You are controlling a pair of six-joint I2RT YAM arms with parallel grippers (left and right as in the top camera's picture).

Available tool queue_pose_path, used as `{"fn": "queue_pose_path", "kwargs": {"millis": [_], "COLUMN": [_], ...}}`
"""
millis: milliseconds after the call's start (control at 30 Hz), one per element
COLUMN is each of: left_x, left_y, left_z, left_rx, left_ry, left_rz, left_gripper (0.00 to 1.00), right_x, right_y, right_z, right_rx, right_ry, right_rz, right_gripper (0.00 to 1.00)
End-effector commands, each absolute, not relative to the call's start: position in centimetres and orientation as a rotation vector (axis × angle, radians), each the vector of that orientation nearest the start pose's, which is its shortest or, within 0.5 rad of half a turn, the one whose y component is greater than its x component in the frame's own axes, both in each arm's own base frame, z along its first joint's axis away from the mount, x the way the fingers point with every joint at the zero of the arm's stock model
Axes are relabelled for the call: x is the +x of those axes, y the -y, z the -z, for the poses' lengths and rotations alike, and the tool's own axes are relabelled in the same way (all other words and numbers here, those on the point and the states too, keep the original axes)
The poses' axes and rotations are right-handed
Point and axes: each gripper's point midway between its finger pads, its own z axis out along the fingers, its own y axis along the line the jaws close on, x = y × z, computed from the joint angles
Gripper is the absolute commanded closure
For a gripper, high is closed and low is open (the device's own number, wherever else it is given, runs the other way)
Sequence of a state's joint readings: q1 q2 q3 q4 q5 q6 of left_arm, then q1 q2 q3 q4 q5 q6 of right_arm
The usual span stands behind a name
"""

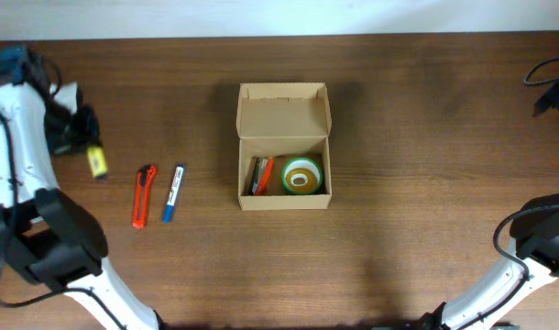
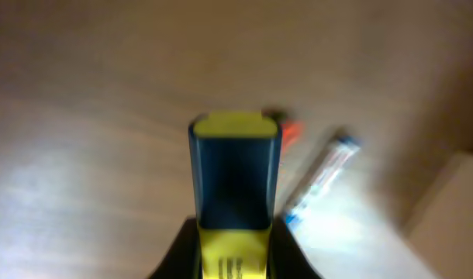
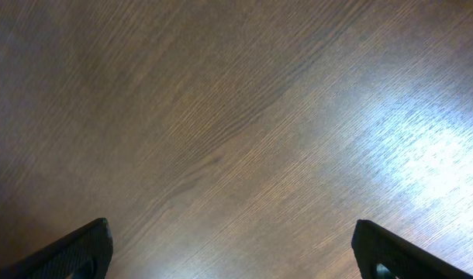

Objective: Pack container
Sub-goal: 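Carry the yellow highlighter with the left gripper over the box, then lower the highlighter into the box beside the stapler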

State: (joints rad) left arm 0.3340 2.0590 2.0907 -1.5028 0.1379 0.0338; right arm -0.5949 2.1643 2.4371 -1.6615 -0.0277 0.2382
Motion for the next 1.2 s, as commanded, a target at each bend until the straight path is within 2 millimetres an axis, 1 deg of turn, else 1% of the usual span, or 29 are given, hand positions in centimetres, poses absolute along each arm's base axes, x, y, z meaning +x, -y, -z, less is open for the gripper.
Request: {"fn": "queue_pose_path", "kwargs": {"millis": [0,33,100,133,233,267,333,367,500,567,667,767,900,933,1067,1167], "left_x": [42.5,42.9,44.1,44.4,45.2,45.3,45.0,44.7,43.6,42.9,42.2,41.3,40.5,40.3,39.8,39.2], "left_y": [-5.6,-4.5,-1.1,0.5,5.9,7.7,10.3,11.8,15.3,16.7,18.0,19.7,20.7,20.8,20.8,21.0], "left_z": [-21.7,-22.7,-25.3,-26.3,-28.5,-28.9,-29.0,-29.0,-28.6,-28.4,-28.1,-27.0,-23.9,-22.6,-18.7,-16.4], "left_rx": [-0.312,-0.264,-0.13,-0.07,0.104,0.148,0.18,0.222,0.263,0.241,0.192,0.174,0.146,0.135,0.134,0.138], "left_ry": [-2.859,-2.837,-2.767,-2.738,-2.654,-2.637,-2.633,-2.633,-2.645,-2.656,-2.663,-2.692,-2.766,-2.794,-2.868,-2.915], "left_rz": [0.336,0.339,0.344,0.346,0.37,0.381,0.39,0.381,0.294,0.24,0.147,0.133,0.112,0.101,0.061,0.071], "left_gripper": [0.98,0.98,0.98,0.98,0.98,0.98,0.98,0.98,0.98,0.98,0.98,0.98,0.98,0.98,0.98,0.98], "right_x": [35.7,35.7,35.7,35.7,35.7,35.7,35.7,35.7,35.7,35.7,35.7,35.7,35.7,35.7,35.7,35.7], "right_y": [23.8,23.8,23.8,23.8,23.8,23.8,23.8,23.8,23.8,23.7,23.8,23.8,23.8,23.7,23.8,23.8], "right_z": [-22.5,-22.5,-22.5,-22.5,-22.5,-22.5,-22.5,-22.5,-22.5,-22.5,-22.5,-22.5,-22.5,-22.5,-22.5,-22.5], "right_rx": [1.187,1.188,1.187,1.187,1.187,1.187,1.187,1.187,1.187,1.188,1.187,1.187,1.188,1.188,1.187,1.187], "right_ry": [-2.682,-2.682,-2.682,-2.682,-2.682,-2.682,-2.682,-2.682,-2.682,-2.682,-2.682,-2.682,-2.682,-2.683,-2.682,-2.682], "right_rz": [0.022,0.022,0.022,0.022,0.022,0.022,0.022,0.022,0.022,0.022,0.022,0.022,0.022,0.022,0.022,0.022], "right_gripper": [0.01,0.01,0.01,0.01,0.01,0.01,0.01,0.01,0.01,0.01,0.01,0.01,0.01,0.01,0.01,0.01]}}
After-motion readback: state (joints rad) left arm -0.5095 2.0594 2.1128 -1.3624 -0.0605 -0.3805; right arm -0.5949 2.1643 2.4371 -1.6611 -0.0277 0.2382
